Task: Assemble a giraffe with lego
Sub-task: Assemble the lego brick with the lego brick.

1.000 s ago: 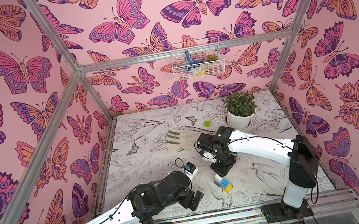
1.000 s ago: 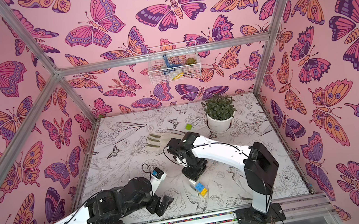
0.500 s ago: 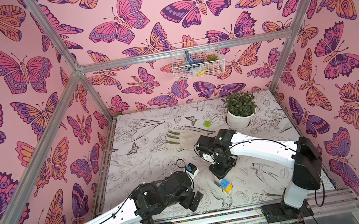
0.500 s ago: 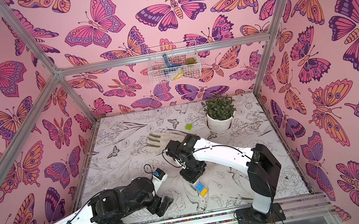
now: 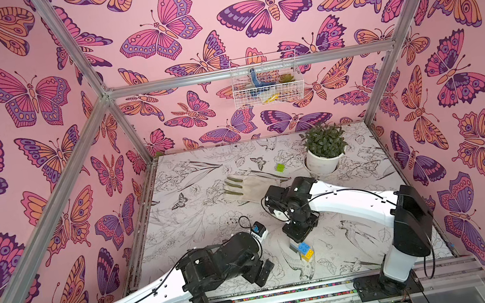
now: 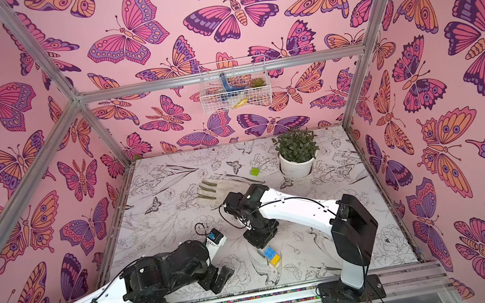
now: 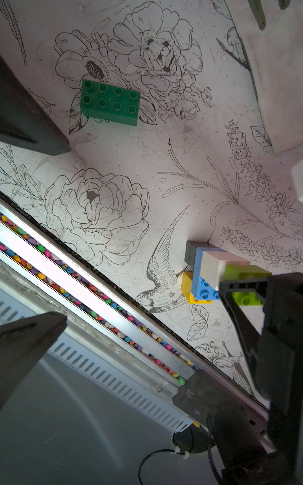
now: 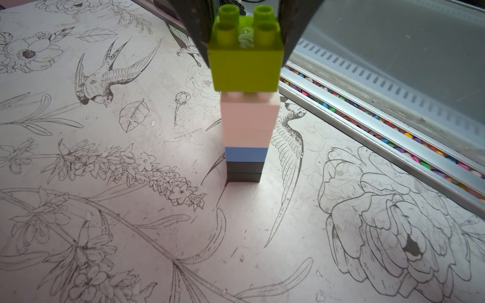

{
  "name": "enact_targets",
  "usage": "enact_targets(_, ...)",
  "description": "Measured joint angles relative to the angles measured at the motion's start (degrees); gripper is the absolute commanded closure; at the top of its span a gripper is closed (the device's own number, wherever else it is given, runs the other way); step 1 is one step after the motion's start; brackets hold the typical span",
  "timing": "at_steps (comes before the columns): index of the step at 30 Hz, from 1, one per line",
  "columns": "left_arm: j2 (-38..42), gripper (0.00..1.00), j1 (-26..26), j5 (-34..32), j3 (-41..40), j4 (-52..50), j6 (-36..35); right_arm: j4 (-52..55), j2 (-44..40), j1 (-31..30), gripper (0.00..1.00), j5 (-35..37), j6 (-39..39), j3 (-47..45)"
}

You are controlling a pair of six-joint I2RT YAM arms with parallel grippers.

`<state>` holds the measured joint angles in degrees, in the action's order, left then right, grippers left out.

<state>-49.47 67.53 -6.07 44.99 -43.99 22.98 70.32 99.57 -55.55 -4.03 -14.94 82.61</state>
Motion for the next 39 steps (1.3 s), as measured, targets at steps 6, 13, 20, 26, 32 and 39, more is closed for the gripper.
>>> enact_targets(6,0.00,0.00,0.00,-0.02,-0.04,0.00,0.02,-0.31,0.11,0.00,0.84,-0.07,0.02,0.00)
enact_targets(13,0.00,0.00,0.00,-0.37,-0.04,0.00,0.02,-0.33,0.13,0.00,0.84,-0.07,0.17,-0.11)
enact_targets(20,0.00,0.00,0.00,-1.14,-0.22,0.00,0.04,-0.52,0.13,-0.22,0.84,0.15,0.22,-0.37)
enact_targets(26,0.00,0.00,0.00,-1.51,-0.37,0.00,0.20,-0.74,0.13,-1.66,0.84,1.46,0.22,-0.44)
enact_targets(32,0.00,0.00,0.00,-1.70,-0.37,0.00,0.22,-0.92,0.07,-2.75,0.83,2.95,0.17,-0.50)
enact_targets(39,-0.07,0.00,0.00,-1.73,-0.37,-0.02,0.24,-0.72,0.00,-3.06,0.83,5.60,0.20,-0.81)
